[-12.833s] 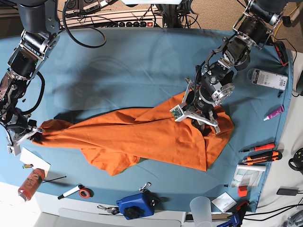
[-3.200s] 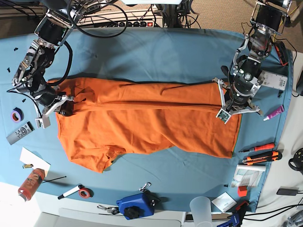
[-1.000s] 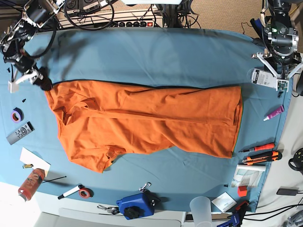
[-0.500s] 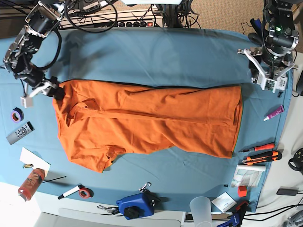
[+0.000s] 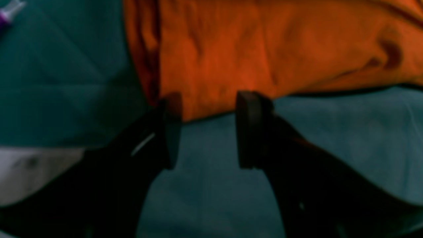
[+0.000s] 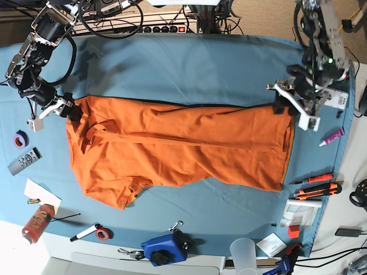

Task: Layout the t-shirt on the table in an organized manner, then fold the t-shirt properly
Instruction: 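Lower both grippers to grasp the folded shirt edge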

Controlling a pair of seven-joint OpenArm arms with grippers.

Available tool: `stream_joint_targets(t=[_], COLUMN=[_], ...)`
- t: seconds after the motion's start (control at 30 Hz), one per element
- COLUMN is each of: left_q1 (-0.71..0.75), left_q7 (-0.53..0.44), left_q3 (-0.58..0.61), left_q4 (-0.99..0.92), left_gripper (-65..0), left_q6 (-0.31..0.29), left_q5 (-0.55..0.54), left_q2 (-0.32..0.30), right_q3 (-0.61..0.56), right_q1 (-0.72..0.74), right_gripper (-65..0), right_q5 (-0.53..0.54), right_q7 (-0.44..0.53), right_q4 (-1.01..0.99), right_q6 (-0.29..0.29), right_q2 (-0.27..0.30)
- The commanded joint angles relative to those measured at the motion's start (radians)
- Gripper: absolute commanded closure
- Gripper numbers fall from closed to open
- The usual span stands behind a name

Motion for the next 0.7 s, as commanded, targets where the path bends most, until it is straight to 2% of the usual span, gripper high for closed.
stream_joint_targets(t=[0.0, 0.23, 0.3, 0.37, 0.4, 0.5, 0.67], left_q1=[-0.014, -0.027, -0.027, -0.027, -0.027, -0.027, -0.044], left_q7=[-0.016, -0.019, -0.037, -0.058, -0.058, -0.058, -0.058], left_q3=[-0.013, -0.013, -0.013, -0.013, -0.013, -0.013, -0.014], left_q4=[-0.005, -0.059, -0.063, -0.064, -0.064, -0.064, -0.064], left_gripper=[-27.3, -26.2, -18.0, -4.1, 0.0, 0.0, 0.0], left_q6=[-0.001, -0.012, -0.012, -0.011, -0.003, 0.028, 0.03], left_q5=[-0.008, -0.008, -0.008, -0.008, -0.008, -0.007, 0.012], left_q2=[-0.011, -0.011, -0.011, -0.011, -0.011, -0.011, -0.011], right_q3=[0.003, 0.003, 0.003, 0.003, 0.003, 0.003, 0.052], right_q1=[0.01, 0.01, 0.01, 0.01, 0.01, 0.01, 0.011], right_gripper=[-27.5, -26.6, -16.4, -3.5, 0.0, 0.0, 0.0], right_q5=[0.01, 0.01, 0.01, 0.009, 0.009, 0.01, 0.023], right_q7=[0.001, 0.002, 0.0, 0.0, 0.0, -0.002, -0.001], right_q4=[0.016, 0.016, 0.016, 0.016, 0.016, 0.017, 0.019], right_q6=[0.001, 0.001, 0.001, 0.001, 0.001, 0.001, 0.001], right_q2=[0.021, 0.021, 0.021, 0.021, 0.021, 0.022, 0.023])
